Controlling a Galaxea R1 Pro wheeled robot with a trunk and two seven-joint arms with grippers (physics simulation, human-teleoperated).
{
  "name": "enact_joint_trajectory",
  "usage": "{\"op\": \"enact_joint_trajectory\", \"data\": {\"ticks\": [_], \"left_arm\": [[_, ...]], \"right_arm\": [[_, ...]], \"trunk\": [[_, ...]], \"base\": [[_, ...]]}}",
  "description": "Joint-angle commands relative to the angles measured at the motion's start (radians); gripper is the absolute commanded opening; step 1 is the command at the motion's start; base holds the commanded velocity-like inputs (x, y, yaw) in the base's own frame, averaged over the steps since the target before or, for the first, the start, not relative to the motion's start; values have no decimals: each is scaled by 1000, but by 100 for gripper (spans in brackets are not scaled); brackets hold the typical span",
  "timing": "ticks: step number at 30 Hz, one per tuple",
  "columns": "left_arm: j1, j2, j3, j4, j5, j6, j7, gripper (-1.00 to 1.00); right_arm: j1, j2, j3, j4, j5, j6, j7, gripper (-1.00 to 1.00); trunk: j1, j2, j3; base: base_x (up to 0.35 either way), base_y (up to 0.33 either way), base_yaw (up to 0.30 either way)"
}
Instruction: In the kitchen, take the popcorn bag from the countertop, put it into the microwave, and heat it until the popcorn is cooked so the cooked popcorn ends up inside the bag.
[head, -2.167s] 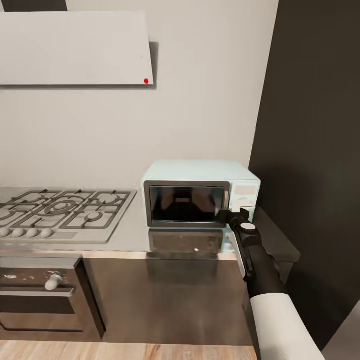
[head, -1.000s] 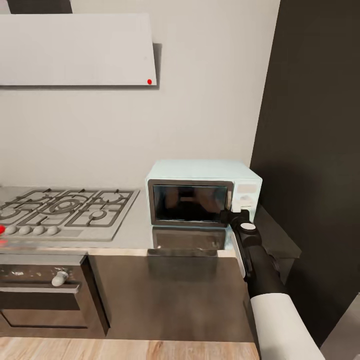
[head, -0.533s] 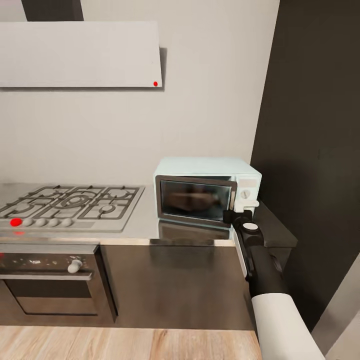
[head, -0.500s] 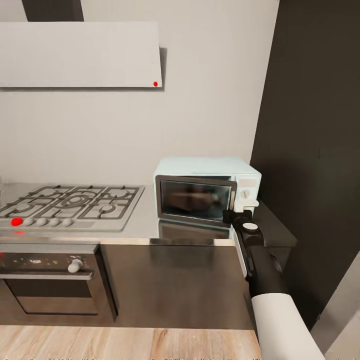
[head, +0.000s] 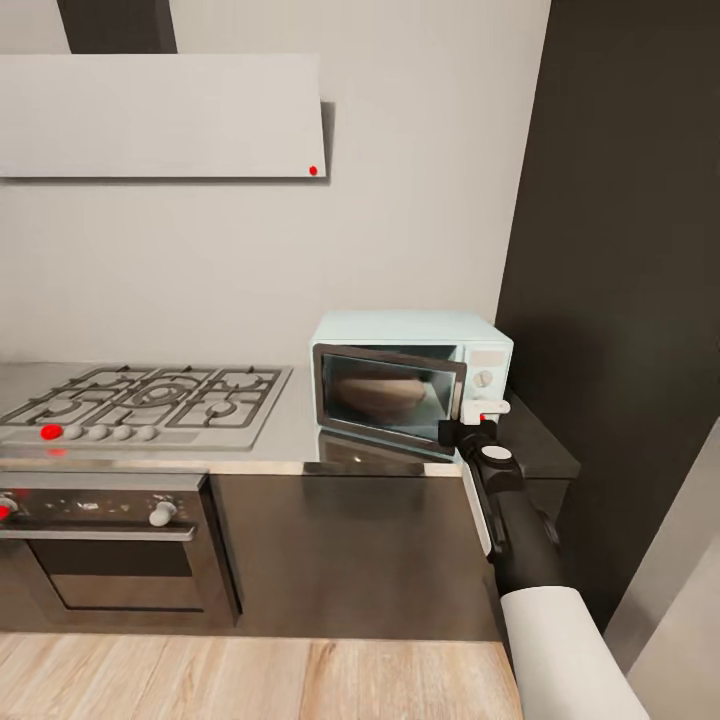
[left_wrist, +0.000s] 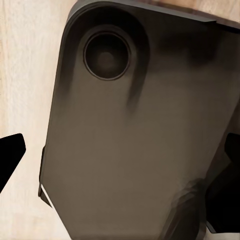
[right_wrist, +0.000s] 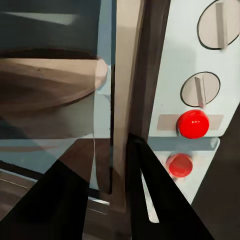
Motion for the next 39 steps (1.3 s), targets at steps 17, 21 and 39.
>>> {"op": "enact_joint_trajectory", "data": {"ticks": [17, 21, 39], "left_arm": [[0, 0, 1, -1, 6, 0, 1, 100], [0, 0, 1, -1, 6, 0, 1, 100], [0, 1, -2, -1, 6, 0, 1, 100]], "right_arm": [[0, 1, -3, 1, 23, 29, 13, 100], [0, -15, -4, 1, 22, 129, 15, 100], [0, -148, -99, -18, 20, 175, 13, 100]], "trunk": [[0, -1, -1], [0, -1, -1], [0, -1, -1]], "base": [[0, 0, 0], [0, 0, 0], [45, 0, 0]]}}
